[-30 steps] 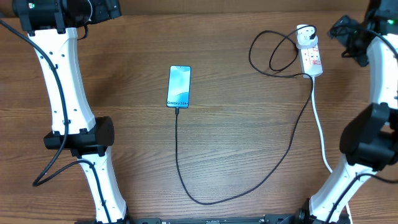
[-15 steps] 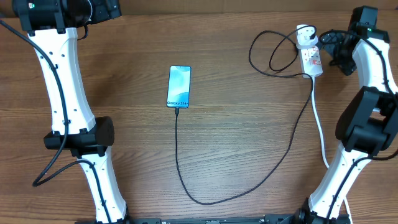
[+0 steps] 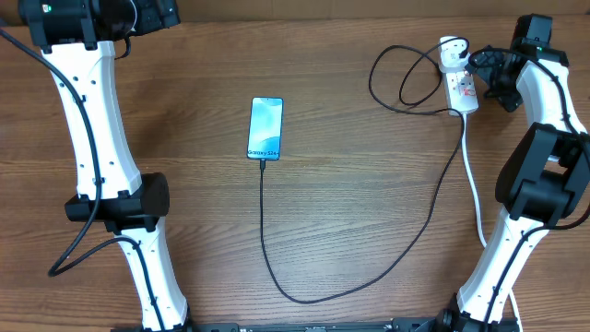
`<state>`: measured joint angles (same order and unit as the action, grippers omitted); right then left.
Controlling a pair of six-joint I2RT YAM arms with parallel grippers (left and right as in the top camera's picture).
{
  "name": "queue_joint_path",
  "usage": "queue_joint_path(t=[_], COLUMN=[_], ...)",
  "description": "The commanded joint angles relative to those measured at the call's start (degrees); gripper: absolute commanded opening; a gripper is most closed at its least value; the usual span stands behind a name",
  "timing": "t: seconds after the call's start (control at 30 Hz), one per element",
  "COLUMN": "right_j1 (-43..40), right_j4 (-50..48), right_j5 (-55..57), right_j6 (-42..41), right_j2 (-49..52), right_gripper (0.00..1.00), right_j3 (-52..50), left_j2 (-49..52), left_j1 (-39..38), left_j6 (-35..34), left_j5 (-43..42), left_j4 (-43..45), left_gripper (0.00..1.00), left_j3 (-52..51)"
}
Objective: Plug charger to phone and switch on socket
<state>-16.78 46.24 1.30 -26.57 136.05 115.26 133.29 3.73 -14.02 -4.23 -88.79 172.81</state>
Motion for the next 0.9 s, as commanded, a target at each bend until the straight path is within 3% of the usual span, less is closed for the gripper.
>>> queue_joint_path(t=[0.0,0.87], right_j1=[0.20,0.31], right_j4=[-0.70,-0.98], right_j5=[-0.11,-0.55], right_j6=[-0.26,-0.70], right_j2=[0.85,3.58], right_gripper=[1.00,1.00], right_j3=[-0.20,-0.20], left_j2=[-0.24,-0.24], left_j1=[-0.42,-0.42], left_j6=[-0.59,-0.59], left_j5=[0.37,0.37], left_j4=[-0.11,-0.11], left_gripper=[1.00,1.00], left_j3=[-0.22,-0.22])
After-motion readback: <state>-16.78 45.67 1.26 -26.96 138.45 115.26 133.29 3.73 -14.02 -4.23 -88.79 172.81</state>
